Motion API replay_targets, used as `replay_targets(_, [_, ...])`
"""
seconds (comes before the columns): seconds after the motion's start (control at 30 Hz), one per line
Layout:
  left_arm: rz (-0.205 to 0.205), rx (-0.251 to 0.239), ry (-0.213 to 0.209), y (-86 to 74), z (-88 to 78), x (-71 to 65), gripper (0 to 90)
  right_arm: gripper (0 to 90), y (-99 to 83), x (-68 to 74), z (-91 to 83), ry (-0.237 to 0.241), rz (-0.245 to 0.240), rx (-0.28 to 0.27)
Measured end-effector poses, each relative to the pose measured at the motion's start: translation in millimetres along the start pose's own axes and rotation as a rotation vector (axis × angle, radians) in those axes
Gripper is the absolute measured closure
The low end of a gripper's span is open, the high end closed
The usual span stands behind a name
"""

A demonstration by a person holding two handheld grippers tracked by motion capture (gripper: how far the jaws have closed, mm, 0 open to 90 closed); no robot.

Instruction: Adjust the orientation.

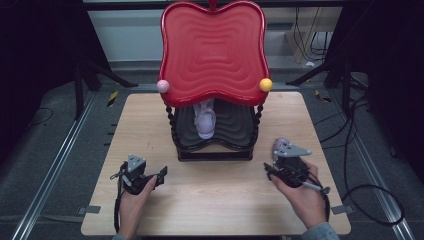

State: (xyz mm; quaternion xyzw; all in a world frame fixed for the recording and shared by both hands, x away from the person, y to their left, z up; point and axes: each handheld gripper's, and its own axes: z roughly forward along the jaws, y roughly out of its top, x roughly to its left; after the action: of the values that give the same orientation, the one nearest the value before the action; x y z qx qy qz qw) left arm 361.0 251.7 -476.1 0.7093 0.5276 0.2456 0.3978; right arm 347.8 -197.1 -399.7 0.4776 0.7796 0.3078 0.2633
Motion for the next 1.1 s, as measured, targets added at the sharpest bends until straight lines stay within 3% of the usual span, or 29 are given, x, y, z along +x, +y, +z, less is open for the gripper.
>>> replay_targets(0.03, [0.003,-0.002,0.013,-0.3,-0.8,1.6,14.8,49.3,-0.1,-15.6,-3.2,-0.026,0.025,0.022])
replay_targets(0.07, [0.003,-0.002,0.013,-0.3,-0.8,1.6,15.1,49.3,-0.1,-15.6,-3.2,-0.026,0.025,0.022])
replay_targets(0.1, [0.005,-0.003,0.023,-0.5,-1.1,2.4,15.3,50.3,-1.6,-27.6,-1.4,-0.044,0.044,0.06])
replay_targets(0.27, [-0.003,0.017,0.033,-4.2,0.2,4.5,15.4,51.7,-8.9,-45.1,9.9,-0.055,0.089,0.119])
replay_targets(0.37, [-0.006,0.014,0.045,-5.0,0.1,4.4,15.2,52.2,-18.4,-54.2,25.3,-0.051,0.126,0.175])
replay_targets(0.47, [0.0,0.012,0.052,-5.3,0.5,3.7,13.7,52.0,-22.5,-56.2,33.3,-0.037,0.149,0.207])
replay_targets(0.5, [0.012,0.018,0.066,-6.5,1.6,3.2,13.1,52.1,-25.2,-57.8,40.6,-0.034,0.16,0.24])
replay_targets(0.63, [0.01,0.028,0.059,-7.6,3.3,3.0,12.7,53.2,-27.5,-61.0,52.6,-0.009,0.174,0.295])
replay_targets(0.87, [0.014,0.03,0.059,-7.4,3.3,2.1,13.1,59.0,-27.4,-64.6,61.1,0.016,0.19,0.365])
replay_targets(0.97, [0.016,0.031,0.06,-7.1,3.3,1.8,13.5,66.6,-24.8,-66.4,62.5,0.031,0.199,0.408])
replay_targets(1.0, [0.016,0.031,0.06,-7.1,3.3,1.8,13.5,66.6,-24.8,-66.4,62.5,0.031,0.199,0.408])
replay_targets(1.1, [0.018,0.029,0.064,-7.2,3.4,3.0,13.8,78.1,-21.1,-69.8,62.9,0.023,0.176,0.413])
